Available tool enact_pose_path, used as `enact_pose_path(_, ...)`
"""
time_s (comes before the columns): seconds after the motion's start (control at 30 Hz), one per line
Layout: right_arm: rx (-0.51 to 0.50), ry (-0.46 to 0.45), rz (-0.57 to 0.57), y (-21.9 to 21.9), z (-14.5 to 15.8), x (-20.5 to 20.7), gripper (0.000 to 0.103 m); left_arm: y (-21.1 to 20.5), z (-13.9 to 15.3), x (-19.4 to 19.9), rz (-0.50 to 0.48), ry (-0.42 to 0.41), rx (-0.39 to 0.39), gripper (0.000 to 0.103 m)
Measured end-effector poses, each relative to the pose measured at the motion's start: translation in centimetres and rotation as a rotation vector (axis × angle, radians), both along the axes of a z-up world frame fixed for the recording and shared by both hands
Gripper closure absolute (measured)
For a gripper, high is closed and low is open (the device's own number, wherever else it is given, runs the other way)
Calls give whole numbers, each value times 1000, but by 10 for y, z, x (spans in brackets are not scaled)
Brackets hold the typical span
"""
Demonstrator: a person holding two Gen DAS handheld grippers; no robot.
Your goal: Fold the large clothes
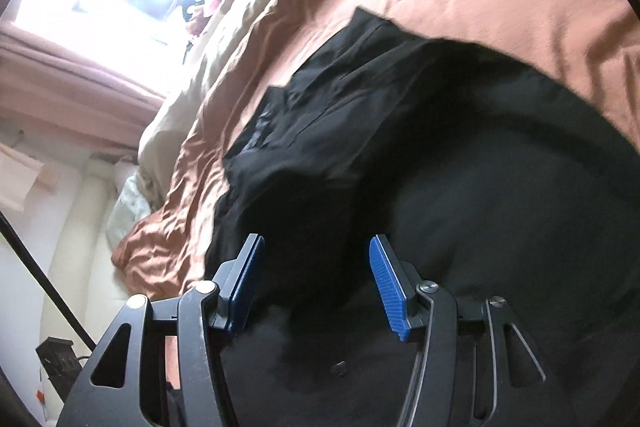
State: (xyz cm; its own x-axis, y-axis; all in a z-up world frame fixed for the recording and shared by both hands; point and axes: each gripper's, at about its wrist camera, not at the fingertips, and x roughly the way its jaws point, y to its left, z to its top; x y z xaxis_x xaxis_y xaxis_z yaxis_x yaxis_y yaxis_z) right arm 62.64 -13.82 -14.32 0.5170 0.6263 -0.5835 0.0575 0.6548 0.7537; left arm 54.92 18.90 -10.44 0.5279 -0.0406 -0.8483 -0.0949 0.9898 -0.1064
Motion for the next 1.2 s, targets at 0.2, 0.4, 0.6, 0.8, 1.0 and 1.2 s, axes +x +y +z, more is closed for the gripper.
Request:
enact_pose_path(0.2, -20, 1, -19, -16, -2, 5, 50, -67, -13, 42, -112, -1, -25, 64)
enact_pose_path(0.4, -1, 5, -69, -36, -7, -20, 50, -119, -37, 75, -190, 2, -45, 41)
enact_pose_path(0.6, 37, 12, -117, -54, -10, -28, 50, -154, -84, 100, -242, 61, 41, 37)
enact_pose_path(0.8, 71, 7, -122, -51, -15, -32, 50, -158, -116, 103, -238, 61, 59, 29)
enact_pose_path(1.0, 75, 12, -113, -51, -22, -35, 50, -146, -108, 105, -239, 85, 65, 65)
enact_pose_path(1.2, 91, 22, -107, -49, -23, -28, 50, -123, -58, 91, -225, 4, 32, 76)
